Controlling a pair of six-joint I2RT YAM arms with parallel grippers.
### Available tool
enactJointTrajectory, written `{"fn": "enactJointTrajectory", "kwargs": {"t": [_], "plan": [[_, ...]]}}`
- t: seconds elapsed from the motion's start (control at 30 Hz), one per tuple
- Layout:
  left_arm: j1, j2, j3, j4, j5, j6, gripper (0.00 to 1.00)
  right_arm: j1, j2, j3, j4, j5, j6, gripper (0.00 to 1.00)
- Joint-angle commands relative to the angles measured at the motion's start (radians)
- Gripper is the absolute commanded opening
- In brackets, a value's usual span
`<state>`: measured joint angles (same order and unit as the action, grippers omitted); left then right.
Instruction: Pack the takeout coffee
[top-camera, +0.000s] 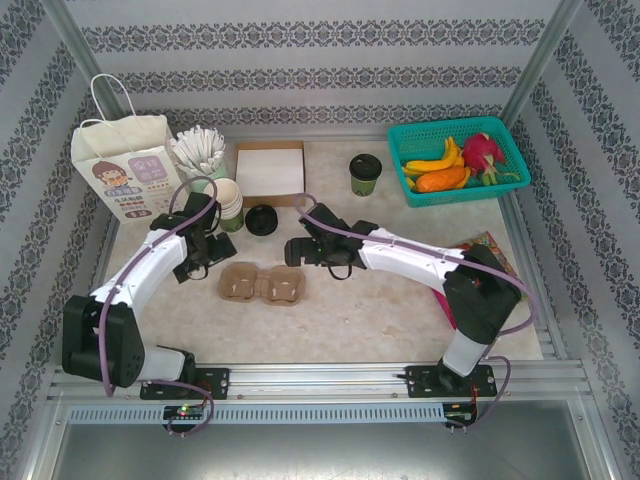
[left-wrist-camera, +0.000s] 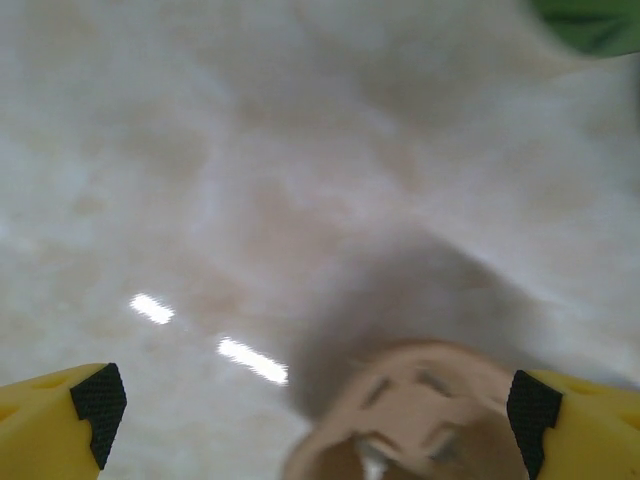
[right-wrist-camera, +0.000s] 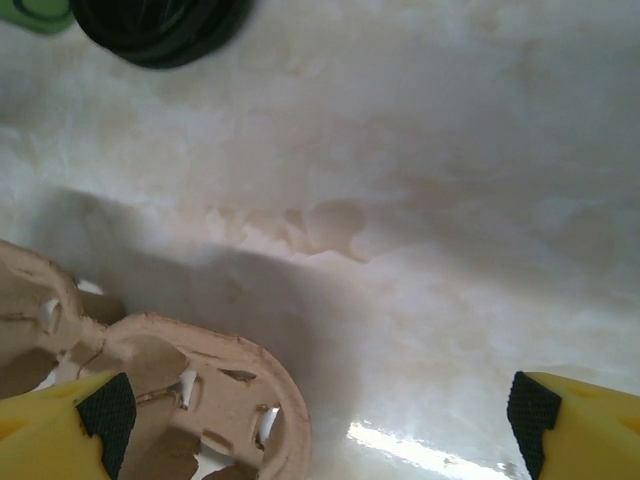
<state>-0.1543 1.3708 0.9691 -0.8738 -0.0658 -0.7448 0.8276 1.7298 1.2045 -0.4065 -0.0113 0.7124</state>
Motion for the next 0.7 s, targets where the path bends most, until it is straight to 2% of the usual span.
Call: {"fn": "enactJointTrajectory", "kwargs": {"t": [0.0, 0.17, 0.37, 0.57, 0.67], "plan": [[0.016, 0.041, -0.018, -0.060, -0.111, -0.032, 1.00, 0.005, 0.052, 0.024, -0.027, -0.093, -0.051, 0.91], [0.016, 0.068, -0.037, -0.061, -0.119, -0.052, 1.00, 0.041, 0.119, 0.046, -0.059, -0.174, -0.130, 0.80], [0.018, 0.034, -0.017, -0.071, -0.125, -0.043, 1.00, 0.070, 0.178, 0.113, -0.161, -0.145, -0.162, 0.54], [0.043, -0.057, 0.072, -0.107, -0.144, -0.021, 0.99, 0.050, 0.135, 0.135, -0.278, 0.011, -0.231, 0.36], [0.070, -0.109, 0.125, -0.104, -0.149, -0.003, 1.00, 0.008, 0.120, 0.130, -0.334, 0.072, -0.297, 0.27]]}}
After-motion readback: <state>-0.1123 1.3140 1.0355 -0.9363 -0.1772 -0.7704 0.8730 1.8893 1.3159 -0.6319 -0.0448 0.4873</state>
